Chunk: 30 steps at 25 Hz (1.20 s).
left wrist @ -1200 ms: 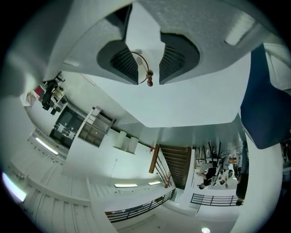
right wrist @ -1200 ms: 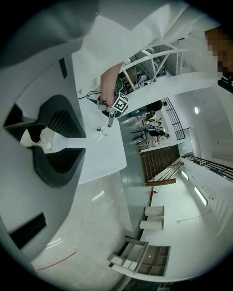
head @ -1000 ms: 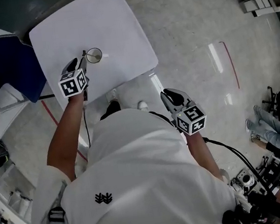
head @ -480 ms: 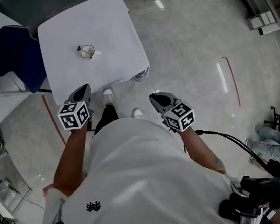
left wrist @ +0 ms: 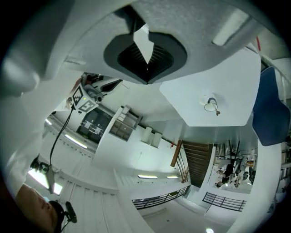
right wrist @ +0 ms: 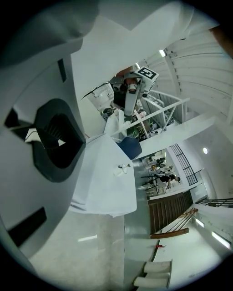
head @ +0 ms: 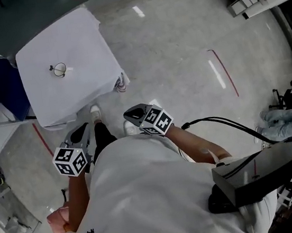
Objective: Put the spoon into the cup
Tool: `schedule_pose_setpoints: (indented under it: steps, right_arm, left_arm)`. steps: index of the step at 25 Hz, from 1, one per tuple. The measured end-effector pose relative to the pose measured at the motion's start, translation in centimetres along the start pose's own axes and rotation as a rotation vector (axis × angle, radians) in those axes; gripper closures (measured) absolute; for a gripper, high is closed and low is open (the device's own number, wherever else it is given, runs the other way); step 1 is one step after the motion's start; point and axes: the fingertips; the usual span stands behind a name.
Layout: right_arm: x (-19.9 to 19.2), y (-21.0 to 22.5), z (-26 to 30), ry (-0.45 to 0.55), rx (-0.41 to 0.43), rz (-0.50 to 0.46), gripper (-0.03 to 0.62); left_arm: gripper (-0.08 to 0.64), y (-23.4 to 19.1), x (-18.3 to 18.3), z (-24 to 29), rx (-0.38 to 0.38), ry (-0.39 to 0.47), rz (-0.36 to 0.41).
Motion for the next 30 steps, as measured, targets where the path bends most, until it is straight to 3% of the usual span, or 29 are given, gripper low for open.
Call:
schedule_pose_setpoints:
  steps: [5,17,30]
  right_arm:
    - [0.4,-1.4,-2.1,0.02,0.004,-0.039,0.583]
    - [1.0,-0.6,-1.8,0.029,-0.012,-0.066,0.583]
    - [1.3,0.1,-2.0,0.027,-0.026,-0.093,0.584]
  left_arm:
    - [0.549,3.4,0.3,-0.7,-0.032,0.002,0.029]
    - [0.549,3.4,0.6,1.7,-0.068,-0.029,0.076]
    - [0.549,3.5,0.0,2.6,-0.079,-0.042,0.063]
Point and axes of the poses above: the fingertips, and each gripper's own axes: z forward along the fingers, y to its right, x out of its top, and after that the axes turned 1 degree about -y, right-handed
